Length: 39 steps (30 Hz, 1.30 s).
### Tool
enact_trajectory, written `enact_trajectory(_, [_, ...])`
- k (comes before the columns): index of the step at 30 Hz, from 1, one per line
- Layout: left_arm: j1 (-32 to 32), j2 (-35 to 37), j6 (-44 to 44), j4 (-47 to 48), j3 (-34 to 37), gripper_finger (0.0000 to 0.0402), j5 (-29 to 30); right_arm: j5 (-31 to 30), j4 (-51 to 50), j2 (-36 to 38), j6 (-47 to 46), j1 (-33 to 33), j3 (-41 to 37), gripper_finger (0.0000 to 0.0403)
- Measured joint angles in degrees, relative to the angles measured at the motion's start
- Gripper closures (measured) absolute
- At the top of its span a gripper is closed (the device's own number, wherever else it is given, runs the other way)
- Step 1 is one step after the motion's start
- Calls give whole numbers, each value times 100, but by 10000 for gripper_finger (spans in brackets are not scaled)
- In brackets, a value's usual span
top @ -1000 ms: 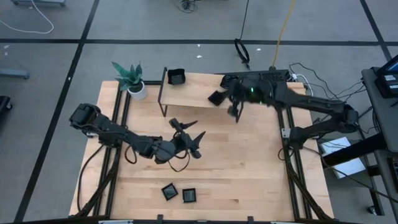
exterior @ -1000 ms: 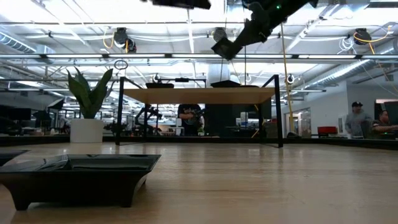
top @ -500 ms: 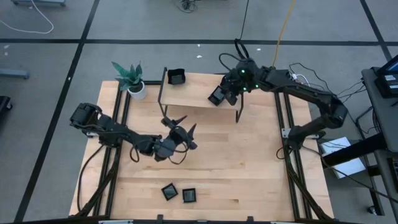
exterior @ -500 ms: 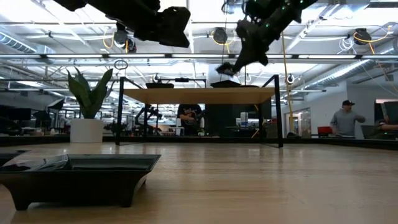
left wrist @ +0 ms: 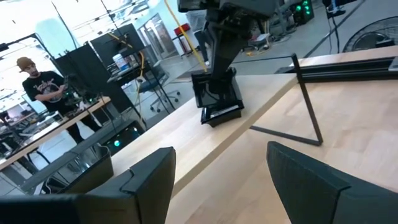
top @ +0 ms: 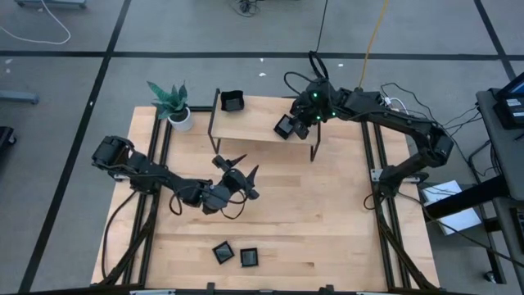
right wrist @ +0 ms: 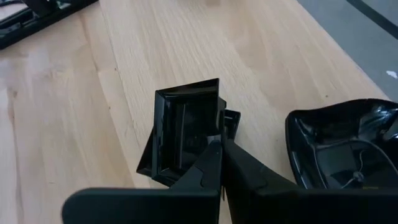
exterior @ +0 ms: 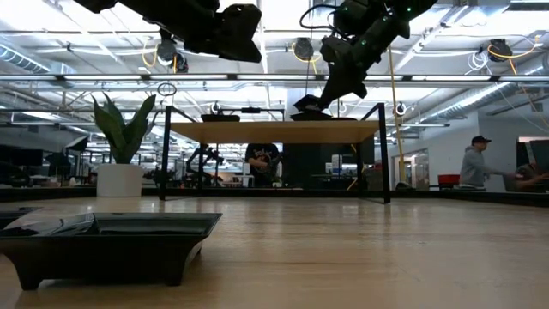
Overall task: Pick & Place Mini shaped plates
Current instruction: Stack the black square plate on top of the other black square plates on the shelf
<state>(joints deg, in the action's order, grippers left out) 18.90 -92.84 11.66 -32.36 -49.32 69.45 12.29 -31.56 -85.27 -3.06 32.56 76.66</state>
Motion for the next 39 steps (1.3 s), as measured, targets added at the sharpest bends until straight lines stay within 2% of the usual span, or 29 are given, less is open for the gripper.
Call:
enact_trajectory(24, [-4, 0, -15, 0, 0, 147, -12, -28, 35, -71, -60, -118, -26, 401])
enact_trajectory(39, [-6, 0, -24, 66, 0, 147, -11, -28, 321, -29, 113, -129, -195, 345])
